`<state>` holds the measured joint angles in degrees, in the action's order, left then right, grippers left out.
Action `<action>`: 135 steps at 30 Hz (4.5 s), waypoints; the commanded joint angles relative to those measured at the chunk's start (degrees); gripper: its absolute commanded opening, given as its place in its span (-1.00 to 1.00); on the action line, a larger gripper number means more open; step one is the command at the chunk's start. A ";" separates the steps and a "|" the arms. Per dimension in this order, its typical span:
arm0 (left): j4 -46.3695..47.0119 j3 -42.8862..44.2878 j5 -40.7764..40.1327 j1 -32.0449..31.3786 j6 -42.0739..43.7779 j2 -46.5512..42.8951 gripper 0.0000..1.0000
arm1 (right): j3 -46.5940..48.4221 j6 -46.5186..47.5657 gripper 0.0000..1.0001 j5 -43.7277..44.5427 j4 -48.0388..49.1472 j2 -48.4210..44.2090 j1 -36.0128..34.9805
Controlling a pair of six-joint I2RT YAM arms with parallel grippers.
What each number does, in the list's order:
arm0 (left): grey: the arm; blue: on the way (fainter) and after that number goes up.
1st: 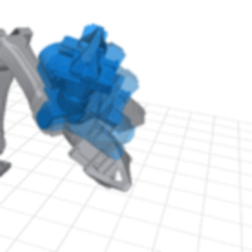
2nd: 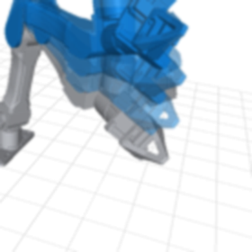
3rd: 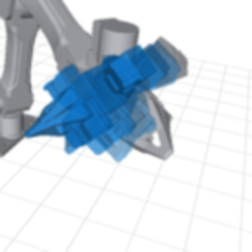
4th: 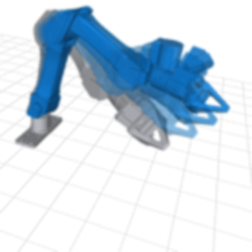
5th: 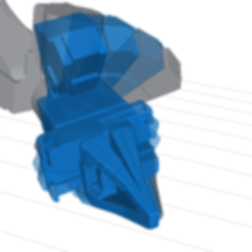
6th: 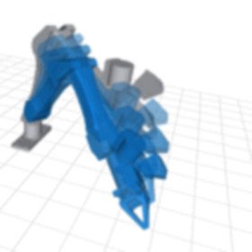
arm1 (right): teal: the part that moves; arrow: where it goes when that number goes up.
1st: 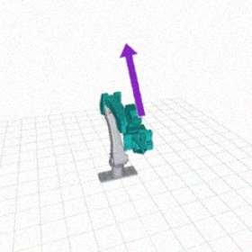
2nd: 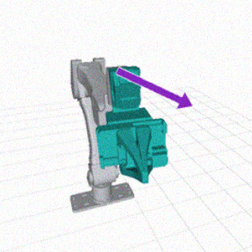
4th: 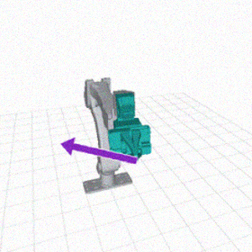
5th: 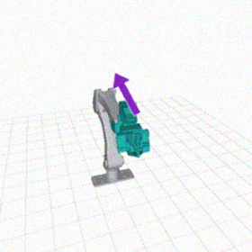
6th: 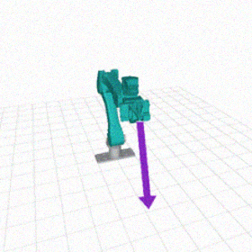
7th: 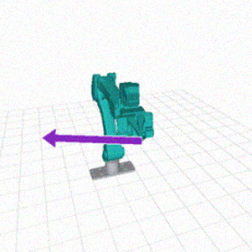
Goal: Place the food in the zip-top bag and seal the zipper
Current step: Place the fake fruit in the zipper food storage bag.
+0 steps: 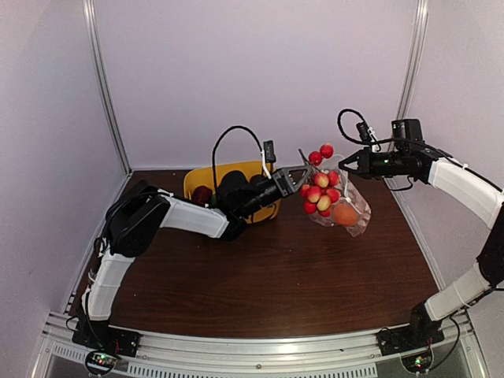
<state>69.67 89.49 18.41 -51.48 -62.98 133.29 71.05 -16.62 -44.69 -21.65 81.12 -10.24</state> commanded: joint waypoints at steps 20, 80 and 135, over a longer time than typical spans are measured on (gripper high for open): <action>-24.63 10.97 -0.45 1.60 0.69 0.74 -1.00 | 1.15 3.37 -1.00 -2.84 -1.77 -1.60 0.18; -39.89 22.95 5.52 -1.54 4.90 2.26 -1.00 | -4.04 20.82 -1.00 1.76 -4.98 -8.02 -10.40; -39.95 11.25 -25.32 -4.50 -15.46 -12.78 0.39 | 2.72 4.01 -1.00 -9.13 -3.72 1.32 -1.56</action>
<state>29.65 96.66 -8.78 -56.34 -88.77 120.79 72.97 -10.98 -51.22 -28.45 82.43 -11.79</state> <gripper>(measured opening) 0.682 0.003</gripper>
